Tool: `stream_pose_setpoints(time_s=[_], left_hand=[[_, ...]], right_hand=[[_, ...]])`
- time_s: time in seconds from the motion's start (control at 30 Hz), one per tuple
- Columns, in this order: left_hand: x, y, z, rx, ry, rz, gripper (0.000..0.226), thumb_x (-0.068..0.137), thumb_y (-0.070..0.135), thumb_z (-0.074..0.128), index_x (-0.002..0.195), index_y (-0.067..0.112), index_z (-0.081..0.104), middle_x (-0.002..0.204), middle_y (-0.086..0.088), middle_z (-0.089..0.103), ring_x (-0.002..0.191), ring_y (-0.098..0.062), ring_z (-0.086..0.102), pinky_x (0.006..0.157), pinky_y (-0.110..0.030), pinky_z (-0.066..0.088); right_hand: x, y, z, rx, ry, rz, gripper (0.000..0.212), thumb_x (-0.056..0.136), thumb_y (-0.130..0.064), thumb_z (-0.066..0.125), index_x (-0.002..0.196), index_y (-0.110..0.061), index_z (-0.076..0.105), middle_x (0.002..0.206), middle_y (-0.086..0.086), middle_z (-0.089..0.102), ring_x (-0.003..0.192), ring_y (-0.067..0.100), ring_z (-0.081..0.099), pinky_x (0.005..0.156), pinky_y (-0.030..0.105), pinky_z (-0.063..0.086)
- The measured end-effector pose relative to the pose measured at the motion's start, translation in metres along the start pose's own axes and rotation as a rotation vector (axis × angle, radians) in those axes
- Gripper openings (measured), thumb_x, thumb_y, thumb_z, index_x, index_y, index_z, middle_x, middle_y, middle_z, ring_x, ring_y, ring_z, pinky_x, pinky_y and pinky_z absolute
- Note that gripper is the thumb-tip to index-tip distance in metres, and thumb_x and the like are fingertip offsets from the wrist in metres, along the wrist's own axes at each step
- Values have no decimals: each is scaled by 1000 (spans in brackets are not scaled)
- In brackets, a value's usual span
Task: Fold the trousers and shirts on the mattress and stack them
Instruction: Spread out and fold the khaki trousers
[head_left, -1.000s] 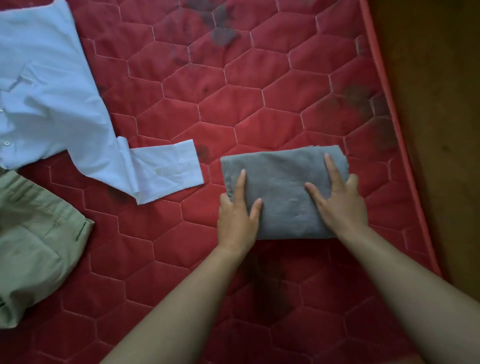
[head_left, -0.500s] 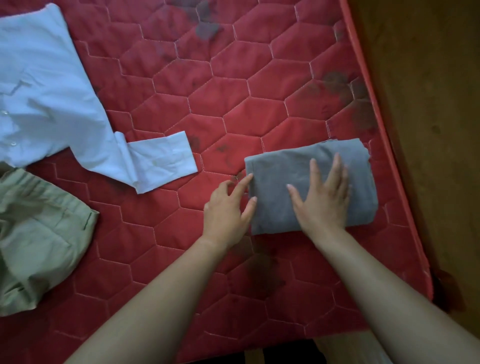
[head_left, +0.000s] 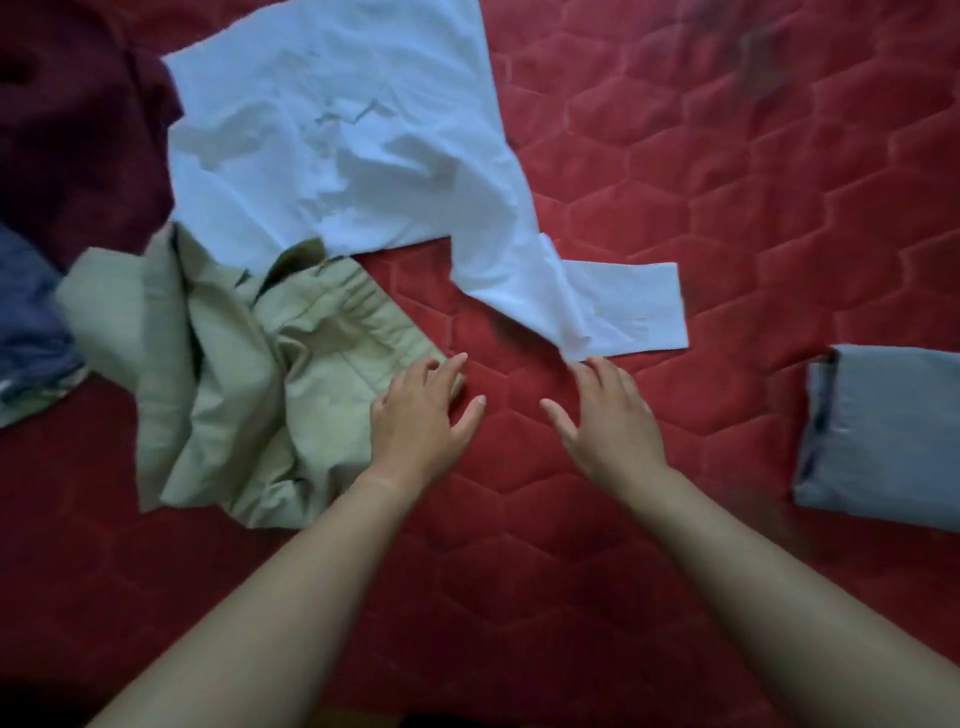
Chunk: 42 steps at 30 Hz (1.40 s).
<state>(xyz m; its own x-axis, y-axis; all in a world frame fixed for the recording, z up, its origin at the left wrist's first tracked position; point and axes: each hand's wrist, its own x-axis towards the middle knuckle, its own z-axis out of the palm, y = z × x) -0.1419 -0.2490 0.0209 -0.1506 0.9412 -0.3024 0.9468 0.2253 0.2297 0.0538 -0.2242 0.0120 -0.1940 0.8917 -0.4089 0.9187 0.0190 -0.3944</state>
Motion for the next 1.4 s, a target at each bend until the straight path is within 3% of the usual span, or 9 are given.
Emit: stream_pose_setpoints(time_s=[0.23,0.37,0.5,0.63,0.8,0.9,1.0,1.27,1.4], left_hand=[[20,-192,-67,54,84,-51,54,84,41,57,133,20,49,132,-9,45,124,-28,40,101,-44,35],[44,-239,-89,203,181,-42,58,78,46,60,132,32,48,146,-3,33,134,-23,27,103,-54,25],[64,-254,-81,134,59,-38,62,81,48,58,138,36,38,154,0,18,139,-25,14,107,-55,24],[63,-256,-64,101,-97,-66,63,84,50,51,142,38,30,148,-4,26,122,-31,35,99,-50,38],[56,-260,-54,93,-129,-25,63,85,50,52,142,34,31,143,-8,33,114,-33,43,97,-44,41],[56,-254,-54,96,-138,-30,63,85,46,55,142,31,32,142,-9,33,117,-34,43,98,-44,40],[48,-230,-56,76,-137,-33,63,85,44,56,142,28,33,142,-11,33,116,-35,42,98,-44,40],[24,-88,-40,75,-266,342,63,87,45,50,144,30,28,138,-4,38,113,-26,44,91,-41,45],[38,-1,-31,-92,-108,466,52,83,32,58,133,24,47,124,-5,50,102,-25,51,76,-39,51]], right_hand=[[75,-174,71,90,-14,-146,58,86,-44,57,135,-15,42,145,13,31,131,32,32,97,50,37],[121,-228,91,215,-11,-28,77,84,-51,58,146,-23,21,153,10,18,139,30,20,106,54,28],[135,-236,98,331,-82,143,84,83,-62,49,148,-34,4,144,9,41,132,34,35,107,56,26],[115,-229,110,130,-96,86,60,87,-64,37,141,-36,32,132,4,53,124,31,43,103,55,27],[83,-188,116,125,-92,203,43,91,-54,40,132,-43,41,126,0,53,121,25,43,102,54,27],[69,-167,106,390,4,113,26,89,-37,54,115,-38,56,104,-9,65,102,16,58,87,39,45],[56,-148,86,331,77,-13,24,88,-32,58,112,-33,58,99,-8,66,92,14,59,73,29,43],[5,5,-2,90,166,159,31,82,-28,65,113,-32,60,104,0,66,95,25,61,76,37,49],[-8,65,-18,109,151,267,39,82,-30,67,120,-27,57,113,2,65,103,26,60,80,33,44]])
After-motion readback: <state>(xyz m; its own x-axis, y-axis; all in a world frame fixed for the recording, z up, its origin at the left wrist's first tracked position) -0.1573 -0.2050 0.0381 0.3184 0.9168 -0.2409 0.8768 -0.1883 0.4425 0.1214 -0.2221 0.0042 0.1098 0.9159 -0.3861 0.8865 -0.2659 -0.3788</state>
